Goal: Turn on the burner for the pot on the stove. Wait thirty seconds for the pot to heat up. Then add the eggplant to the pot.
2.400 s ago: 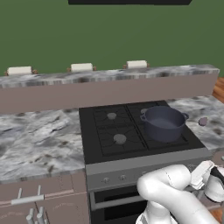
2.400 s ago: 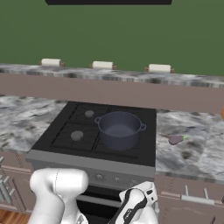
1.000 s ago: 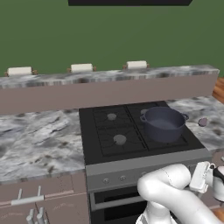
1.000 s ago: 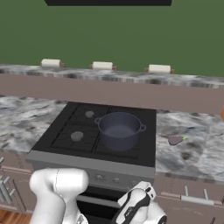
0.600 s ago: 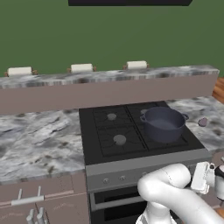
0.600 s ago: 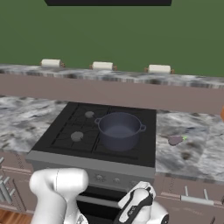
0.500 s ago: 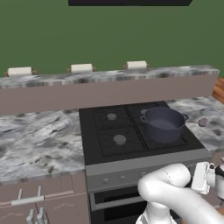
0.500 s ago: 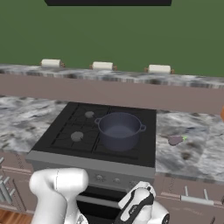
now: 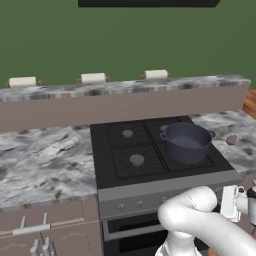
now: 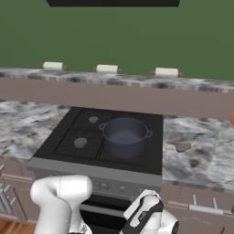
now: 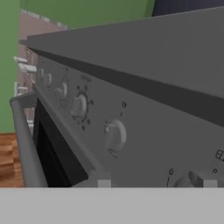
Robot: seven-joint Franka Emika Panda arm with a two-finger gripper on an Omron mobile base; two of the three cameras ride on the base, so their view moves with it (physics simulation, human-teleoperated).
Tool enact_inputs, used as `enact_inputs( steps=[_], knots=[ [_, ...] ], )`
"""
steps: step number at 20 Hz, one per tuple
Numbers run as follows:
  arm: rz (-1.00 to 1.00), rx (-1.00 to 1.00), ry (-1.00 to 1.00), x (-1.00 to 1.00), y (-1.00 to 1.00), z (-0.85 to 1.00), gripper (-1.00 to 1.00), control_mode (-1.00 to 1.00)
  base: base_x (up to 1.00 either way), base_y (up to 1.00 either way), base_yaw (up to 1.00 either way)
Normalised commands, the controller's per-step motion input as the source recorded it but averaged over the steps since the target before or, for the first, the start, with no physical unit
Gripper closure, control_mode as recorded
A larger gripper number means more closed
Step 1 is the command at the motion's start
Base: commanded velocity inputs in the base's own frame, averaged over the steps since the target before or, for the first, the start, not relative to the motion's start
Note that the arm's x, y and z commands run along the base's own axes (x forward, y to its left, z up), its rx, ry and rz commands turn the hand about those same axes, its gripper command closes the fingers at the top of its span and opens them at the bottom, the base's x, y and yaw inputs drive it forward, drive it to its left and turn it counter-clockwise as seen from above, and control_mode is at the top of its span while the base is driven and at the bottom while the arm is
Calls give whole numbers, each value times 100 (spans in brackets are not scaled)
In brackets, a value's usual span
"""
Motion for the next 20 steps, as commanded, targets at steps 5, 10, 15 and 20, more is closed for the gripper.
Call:
enact_inputs(
  steps=[5, 10, 15, 20],
  knots=[
    [84, -25, 9, -62, 41, -100, 100, -100, 0, 0, 0],
    [80, -26, 14, -64, 46, -100, 100, -100, 0, 0, 0],
    [75, -27, 22, -66, 53, -100, 100, -100, 0, 0, 0],
    [75, -27, 22, -67, 52, -100, 100, -100, 0, 0, 0]
  ],
)
